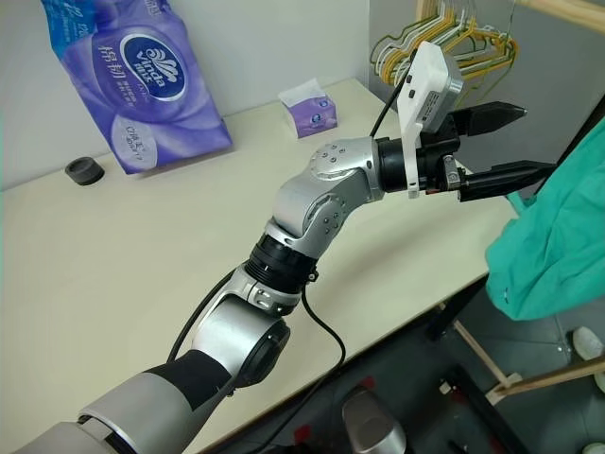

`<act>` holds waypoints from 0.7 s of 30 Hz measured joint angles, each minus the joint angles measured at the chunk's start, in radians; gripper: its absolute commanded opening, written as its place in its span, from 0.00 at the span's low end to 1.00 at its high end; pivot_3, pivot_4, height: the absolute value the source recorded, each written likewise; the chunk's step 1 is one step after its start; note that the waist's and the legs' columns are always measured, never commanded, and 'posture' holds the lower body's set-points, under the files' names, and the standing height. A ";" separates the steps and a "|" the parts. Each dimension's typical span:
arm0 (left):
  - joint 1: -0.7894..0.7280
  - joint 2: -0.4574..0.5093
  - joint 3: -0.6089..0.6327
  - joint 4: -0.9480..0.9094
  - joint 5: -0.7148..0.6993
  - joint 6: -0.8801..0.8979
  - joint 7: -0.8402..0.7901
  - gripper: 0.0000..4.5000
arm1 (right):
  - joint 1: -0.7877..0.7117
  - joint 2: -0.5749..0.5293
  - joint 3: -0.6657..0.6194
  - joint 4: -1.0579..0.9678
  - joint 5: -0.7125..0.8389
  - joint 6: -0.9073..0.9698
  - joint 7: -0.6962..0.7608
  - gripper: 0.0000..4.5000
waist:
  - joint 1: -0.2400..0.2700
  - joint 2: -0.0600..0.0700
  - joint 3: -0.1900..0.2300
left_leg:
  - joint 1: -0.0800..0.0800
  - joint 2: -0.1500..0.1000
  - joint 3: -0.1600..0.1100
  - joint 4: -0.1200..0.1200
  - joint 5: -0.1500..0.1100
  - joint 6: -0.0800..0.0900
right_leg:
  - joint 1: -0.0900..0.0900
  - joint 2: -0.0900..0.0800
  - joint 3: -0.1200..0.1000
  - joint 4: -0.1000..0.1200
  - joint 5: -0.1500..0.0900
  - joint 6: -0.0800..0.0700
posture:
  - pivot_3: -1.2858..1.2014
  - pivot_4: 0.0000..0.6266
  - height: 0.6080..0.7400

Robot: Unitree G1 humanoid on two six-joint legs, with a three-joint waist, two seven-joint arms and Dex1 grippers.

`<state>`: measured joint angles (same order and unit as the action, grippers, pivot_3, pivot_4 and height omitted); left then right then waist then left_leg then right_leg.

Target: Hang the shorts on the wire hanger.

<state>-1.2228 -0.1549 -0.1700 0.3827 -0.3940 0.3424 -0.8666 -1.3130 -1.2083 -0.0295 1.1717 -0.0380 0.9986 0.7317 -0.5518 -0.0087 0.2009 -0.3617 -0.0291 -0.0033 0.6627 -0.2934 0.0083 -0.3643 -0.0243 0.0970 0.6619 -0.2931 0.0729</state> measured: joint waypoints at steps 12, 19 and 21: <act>0.000 -0.001 -0.014 0.018 0.020 -0.021 -0.032 1.00 | -0.054 -0.034 -0.145 -0.156 0.064 0.137 -0.135 1.00 | -0.031 0.001 -0.001 | 0.000 0.000 0.005 0.000 -0.001 0.000 | -0.002 0.000 0.005 0.000 0.001 0.001 | 0.29 0.29 1.00; 0.000 0.000 -0.021 0.025 0.036 -0.027 -0.039 1.00 | -0.048 0.000 -0.122 -0.377 0.068 0.083 -0.159 1.00 | -0.038 0.003 -0.002 | 0.000 0.000 0.006 0.000 -0.001 0.001 | -0.004 0.000 0.006 0.001 0.001 0.003 | 0.29 0.27 1.00; 0.002 0.004 -0.021 0.025 0.043 -0.027 -0.040 1.00 | -0.015 0.007 -0.103 -0.465 0.068 0.049 -0.139 1.00 | -0.037 0.005 -0.003 | 0.000 0.000 0.006 0.000 -0.001 0.001 | -0.004 0.000 0.005 0.001 0.001 0.003 | 0.30 0.26 1.00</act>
<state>-1.2209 -0.1506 -0.1913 0.4079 -0.3505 0.3153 -0.9065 -1.3279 -1.2018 -0.1324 0.7068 0.0302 1.0476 0.5929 -0.5885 -0.0038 0.1979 -0.3620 -0.0286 0.0025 0.6626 -0.2940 0.0089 -0.3681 -0.0241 0.1024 0.6626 -0.2916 0.0763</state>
